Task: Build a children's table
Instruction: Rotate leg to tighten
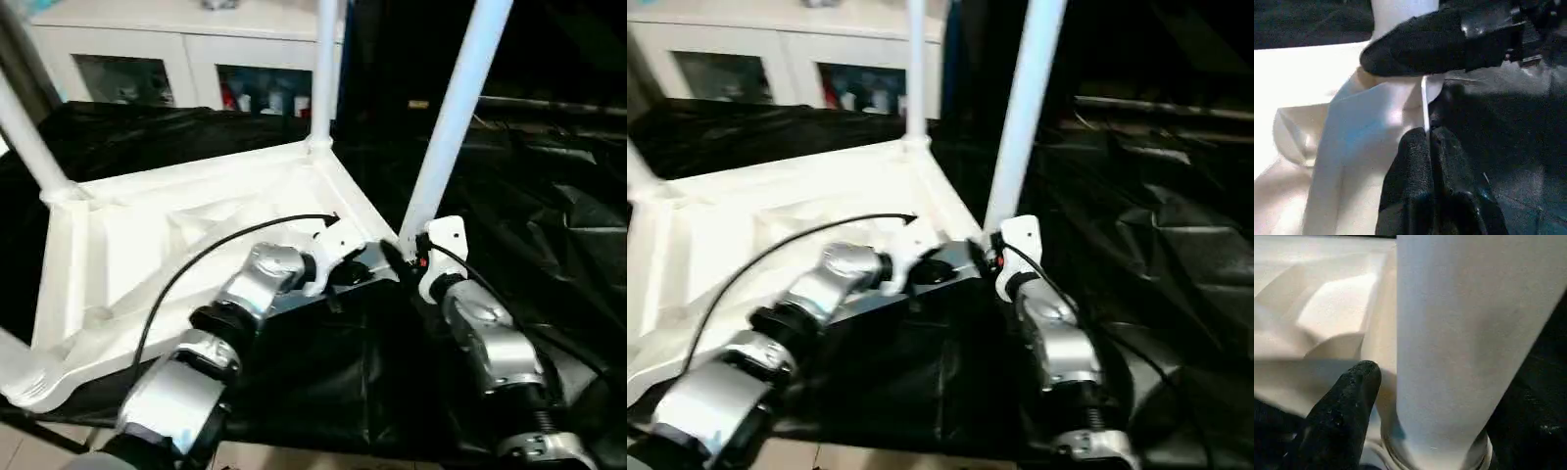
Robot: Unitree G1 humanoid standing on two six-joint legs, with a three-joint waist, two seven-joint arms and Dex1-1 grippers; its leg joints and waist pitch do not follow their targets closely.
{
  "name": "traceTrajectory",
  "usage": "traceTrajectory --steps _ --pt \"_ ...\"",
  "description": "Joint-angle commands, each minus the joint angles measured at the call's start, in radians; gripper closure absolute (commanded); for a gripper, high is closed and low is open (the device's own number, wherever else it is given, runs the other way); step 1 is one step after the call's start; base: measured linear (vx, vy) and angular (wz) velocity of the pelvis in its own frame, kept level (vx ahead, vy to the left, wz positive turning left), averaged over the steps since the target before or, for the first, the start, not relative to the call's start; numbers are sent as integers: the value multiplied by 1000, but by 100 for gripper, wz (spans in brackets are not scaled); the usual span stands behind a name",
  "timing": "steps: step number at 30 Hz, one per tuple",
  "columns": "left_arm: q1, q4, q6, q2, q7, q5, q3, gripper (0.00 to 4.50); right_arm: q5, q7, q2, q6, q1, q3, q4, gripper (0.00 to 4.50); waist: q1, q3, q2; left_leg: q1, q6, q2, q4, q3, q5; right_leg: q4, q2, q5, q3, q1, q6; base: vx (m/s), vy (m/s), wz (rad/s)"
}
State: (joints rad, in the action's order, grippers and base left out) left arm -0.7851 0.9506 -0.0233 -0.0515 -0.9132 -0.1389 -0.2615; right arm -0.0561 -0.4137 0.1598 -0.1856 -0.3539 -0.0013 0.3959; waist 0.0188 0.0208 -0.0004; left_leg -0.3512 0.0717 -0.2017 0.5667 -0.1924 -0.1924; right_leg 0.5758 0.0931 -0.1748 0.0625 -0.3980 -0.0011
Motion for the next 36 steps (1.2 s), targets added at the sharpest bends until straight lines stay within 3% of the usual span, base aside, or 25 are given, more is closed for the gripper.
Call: traceTrajectory --steps 1,2,6,8,9,12,15,18,20,22,32,33,36 --pt "30 7 2 -4 -111 -14 -65 450 -20 -124 12 -19 15 79 -3 133 2 -42 -3 -4 -57 -22 -65 11 -253 -70 45 -194 -36 47 -198 0 0 0" --pt "39 -3 17 -38 -177 -8 -70 450 -37 -235 69 -16 24 101 -34 133 1 -44 -8 -6 -73 -23 -61 8 -223 -66 46 -154 -36 50 -215 0 0 0" --pt "59 -34 28 -98 -315 1 -92 450 -75 -392 149 -26 41 123 -87 133 10 -43 -5 -5 -115 -27 -56 5 -167 -56 48 -70 -35 55 -258 0 0 0" --pt "73 -59 35 -137 -409 10 -106 450 -88 -472 192 -29 47 130 -104 133 14 -41 -3 -2 -115 -30 -57 6 -173 -55 47 -86 -35 53 -266 0 0 0" --pt "77 -70 30 -150 -447 20 -107 450 -93 -509 211 -30 48 135 -109 133 13 -40 -10 -3 -109 -31 -59 5 -186 -56 46 -114 -34 54 -267 0 0 0" --pt "82 -93 2 -176 -521 40 -108 450 -96 -576 254 -18 45 150 -110 133 19 -36 -2 3 -80 -37 -63 3 -225 -58 44 -180 -33 50 -260 0 0 0" --pt "77 -90 -5 -184 -527 45 -99 450 -96 -610 273 -11 38 157 -101 133 18 -37 -3 3 -69 -35 -61 2 -222 -54 44 -162 -35 49 -264 0 0 0" --pt "72 -89 -5 -191 -525 49 -91 450 -116 -651 286 -33 33 160 -106 133 21 -40 -4 4 -82 -34 -57 0 -200 -51 44 -124 -35 50 -273 0 0 0" --pt "75 -100 -13 -196 -538 54 -90 450 -130 -660 285 -43 28 157 -109 166 23 -42 -4 1 -89 -33 -55 0 -176 -47 45 -96 -35 52 -278 0 0 0" --pt "78 -111 -22 -197 -544 55 -90 450 -142 -666 281 -54 27 158 -112 169 26 -43 -7 0 -98 -33 -53 -1 -157 -45 45 -76 -34 54 -281 0 0 0" --pt "71 -91 -32 -176 -442 43 -75 450 -123 -577 242 -56 39 143 -93 193 23 -40 -7 -1 -85 -31 -55 1 -174 -51 45 -132 -32 52 -268 0 0 0" --pt "48 -44 -42 -142 -290 29 -43 450 -76 -404 190 -50 23 111 -29 193 17 -38 -4 -1 -73 -30 -56 1 -193 -55 45 -167 -33 46 -258 0 0 0" --pt "28 -4 -84 -88 -116 18 -12 450 -56 -181 105 -73 0 53 44 194 9 -33 -7 7 -20 -26 -62 8 -260 -72 47 -338 -30 42 -213 0 0 0"
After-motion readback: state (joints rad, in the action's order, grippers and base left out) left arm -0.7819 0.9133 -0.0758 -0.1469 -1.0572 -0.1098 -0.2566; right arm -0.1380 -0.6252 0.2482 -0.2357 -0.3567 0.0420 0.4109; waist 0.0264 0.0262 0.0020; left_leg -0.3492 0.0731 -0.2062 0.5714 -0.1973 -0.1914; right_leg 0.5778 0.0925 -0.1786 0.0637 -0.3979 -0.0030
